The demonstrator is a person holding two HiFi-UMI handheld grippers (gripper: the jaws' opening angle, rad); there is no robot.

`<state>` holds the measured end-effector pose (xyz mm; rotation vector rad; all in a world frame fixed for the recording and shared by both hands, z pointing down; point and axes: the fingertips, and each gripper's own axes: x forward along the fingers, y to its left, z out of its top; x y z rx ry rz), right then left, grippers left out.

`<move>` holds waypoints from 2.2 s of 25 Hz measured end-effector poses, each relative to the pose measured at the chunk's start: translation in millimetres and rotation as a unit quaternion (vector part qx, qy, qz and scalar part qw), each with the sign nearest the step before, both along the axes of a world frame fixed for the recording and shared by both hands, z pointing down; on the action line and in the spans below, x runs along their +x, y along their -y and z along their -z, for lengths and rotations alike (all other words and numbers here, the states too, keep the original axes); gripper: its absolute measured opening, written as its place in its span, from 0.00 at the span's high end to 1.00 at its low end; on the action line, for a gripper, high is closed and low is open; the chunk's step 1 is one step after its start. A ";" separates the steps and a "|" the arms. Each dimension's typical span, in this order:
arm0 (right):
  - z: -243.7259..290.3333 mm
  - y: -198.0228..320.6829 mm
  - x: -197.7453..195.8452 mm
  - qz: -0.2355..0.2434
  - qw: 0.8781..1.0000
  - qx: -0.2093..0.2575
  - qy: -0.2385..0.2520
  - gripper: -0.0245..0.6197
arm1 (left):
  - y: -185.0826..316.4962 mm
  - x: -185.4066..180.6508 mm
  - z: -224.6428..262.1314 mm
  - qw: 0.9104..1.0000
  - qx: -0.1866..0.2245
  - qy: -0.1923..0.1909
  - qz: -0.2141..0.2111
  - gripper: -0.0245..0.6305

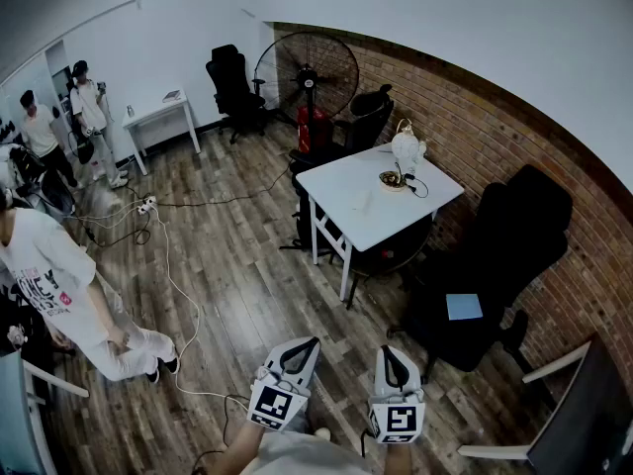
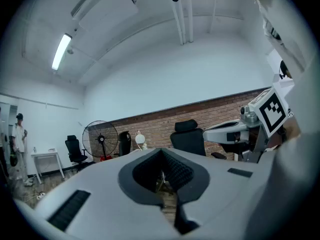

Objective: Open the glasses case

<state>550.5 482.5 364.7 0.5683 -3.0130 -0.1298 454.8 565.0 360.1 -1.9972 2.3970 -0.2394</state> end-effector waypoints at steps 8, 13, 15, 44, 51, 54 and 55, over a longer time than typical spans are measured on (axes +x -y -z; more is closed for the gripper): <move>-17.0 3.3 -34.5 0.019 1.000 0.000 -0.024 0.95 | 5.9 -27.7 -12.2 1.000 -0.011 -0.001 0.014 0.96; -21.5 12.6 -62.8 0.014 0.999 -0.008 -0.035 0.95 | 14.2 -58.5 -18.7 1.000 -0.012 -0.007 0.018 0.96; -24.6 18.7 -77.4 0.016 0.999 -0.005 -0.038 0.95 | 20.8 -74.5 -23.6 1.000 -0.013 -0.010 0.018 0.96; -50.9 95.0 -230.3 -0.069 0.996 -0.011 -0.063 0.95 | 111.6 -254.1 -47.6 0.999 -0.013 -0.015 -0.044 0.96; -51.6 114.8 -244.9 -0.068 0.996 -0.016 -0.063 0.95 | 130.5 -263.1 -46.0 0.999 -0.014 -0.018 -0.047 0.96; -52.8 125.0 -257.0 -0.061 0.996 -0.018 -0.065 0.95 | 139.0 -272.2 -48.2 0.999 -0.016 -0.019 -0.042 0.96; -53.7 129.3 -261.2 -0.057 0.996 -0.018 -0.065 0.95 | 142.9 -275.2 -49.4 0.999 -0.017 -0.021 -0.041 0.96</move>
